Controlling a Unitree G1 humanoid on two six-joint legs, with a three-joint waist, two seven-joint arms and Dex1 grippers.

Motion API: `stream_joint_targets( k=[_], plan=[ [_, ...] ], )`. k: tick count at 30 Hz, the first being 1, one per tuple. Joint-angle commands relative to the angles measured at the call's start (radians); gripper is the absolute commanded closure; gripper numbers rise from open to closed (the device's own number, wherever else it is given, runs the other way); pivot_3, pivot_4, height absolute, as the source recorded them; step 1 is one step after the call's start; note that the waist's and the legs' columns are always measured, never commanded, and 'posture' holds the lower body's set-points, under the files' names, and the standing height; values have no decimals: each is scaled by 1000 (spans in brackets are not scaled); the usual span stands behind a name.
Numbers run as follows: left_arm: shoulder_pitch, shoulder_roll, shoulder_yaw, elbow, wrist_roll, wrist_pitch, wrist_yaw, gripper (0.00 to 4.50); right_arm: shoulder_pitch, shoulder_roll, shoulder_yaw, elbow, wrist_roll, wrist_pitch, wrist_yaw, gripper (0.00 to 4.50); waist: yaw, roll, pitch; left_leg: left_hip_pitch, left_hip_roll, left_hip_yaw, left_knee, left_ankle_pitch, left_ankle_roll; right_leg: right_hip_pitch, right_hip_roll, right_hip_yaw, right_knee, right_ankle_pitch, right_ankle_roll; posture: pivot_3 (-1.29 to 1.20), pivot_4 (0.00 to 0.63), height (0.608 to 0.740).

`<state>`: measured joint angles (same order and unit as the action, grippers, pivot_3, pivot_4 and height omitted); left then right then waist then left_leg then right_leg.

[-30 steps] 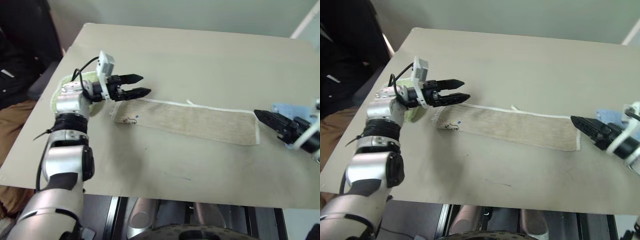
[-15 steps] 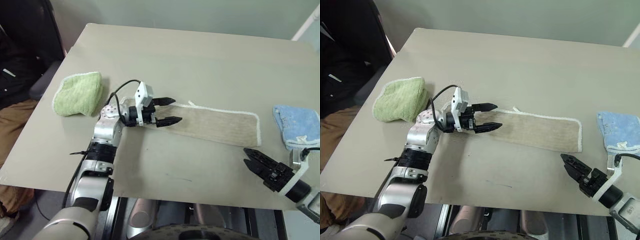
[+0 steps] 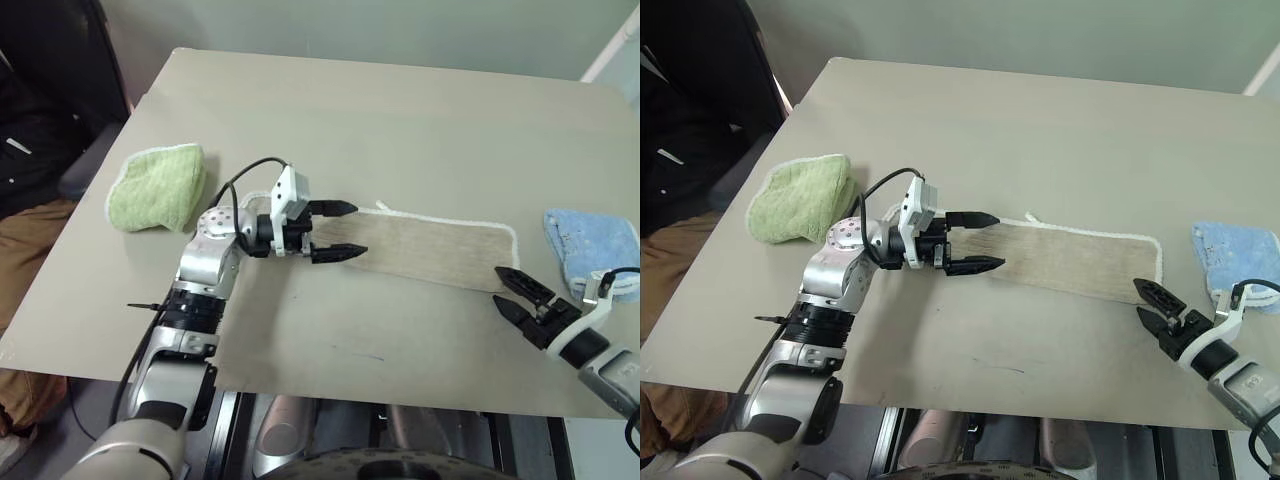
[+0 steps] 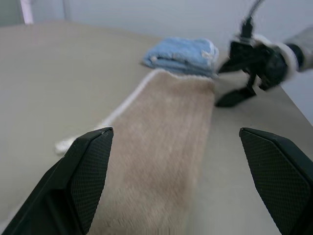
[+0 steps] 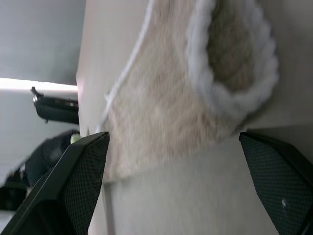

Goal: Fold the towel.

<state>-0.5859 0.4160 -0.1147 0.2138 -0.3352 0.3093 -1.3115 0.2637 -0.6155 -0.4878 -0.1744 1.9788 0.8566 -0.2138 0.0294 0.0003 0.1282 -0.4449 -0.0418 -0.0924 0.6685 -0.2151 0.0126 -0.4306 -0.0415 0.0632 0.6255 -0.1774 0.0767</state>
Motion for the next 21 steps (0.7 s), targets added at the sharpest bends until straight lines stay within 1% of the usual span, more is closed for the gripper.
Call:
stream_joint_targets(
  k=[1,4,7,9,12,13,15,19,21],
  plan=[
    [33,73,-48,-84,-2,31,-72,41,-15,7,-20,51,-27,-51,-45,0,-1,0,0,0,0,0,0,0,0,0,0,0,0,0,0,0,150,740],
    [62,131,-73,-131,-19,87,-104,41,-32,10,-19,61,-44,-50,-38,0,-2,-1,-1,0,0,0,0,0,-1,0,0,0,0,0,-1,0,150,740],
    [68,157,-82,-134,-6,93,-100,41,-41,10,-18,71,-73,-47,-26,0,-2,-3,-2,0,0,-1,0,-1,-1,0,0,0,-2,1,-2,0,150,740],
    [63,161,-81,-122,1,81,-89,41,-47,7,-27,90,-87,-44,-14,0,-1,-3,-3,0,0,-1,0,-2,-1,1,0,0,-3,2,-4,0,150,740],
    [34,139,-59,-95,-7,68,-60,41,-52,-3,-30,102,-107,-27,21,0,-1,-4,-3,-1,1,-2,-1,-3,-2,0,0,0,-6,3,-6,0,150,740],
    [28,135,-55,-90,-10,66,-55,0,-52,-5,-29,102,-113,-23,28,358,-1,-4,-3,-2,1,-2,-1,-3,-2,0,0,0,-8,4,-8,0,150,740],
    [14,126,-49,-77,-12,60,-43,0,-54,-1,-30,102,-120,-23,33,893,-1,-3,-4,-5,1,-2,-1,-3,-2,-1,0,-1,-11,5,-9,0,150,740],
    [2,123,-54,-48,-1,42,-37,0,-53,15,-26,99,-144,-24,36,2306,-1,-3,-4,-8,1,-2,-1,-3,-2,-3,0,-2,-14,11,-9,0,150,740],
    [1,124,-55,-41,-1,36,-36,0,-51,22,-33,94,-145,-27,34,2972,-1,-2,-4,-8,1,-2,-1,-3,-2,-4,0,-2,-15,14,-15,0,150,740]
  ],
)
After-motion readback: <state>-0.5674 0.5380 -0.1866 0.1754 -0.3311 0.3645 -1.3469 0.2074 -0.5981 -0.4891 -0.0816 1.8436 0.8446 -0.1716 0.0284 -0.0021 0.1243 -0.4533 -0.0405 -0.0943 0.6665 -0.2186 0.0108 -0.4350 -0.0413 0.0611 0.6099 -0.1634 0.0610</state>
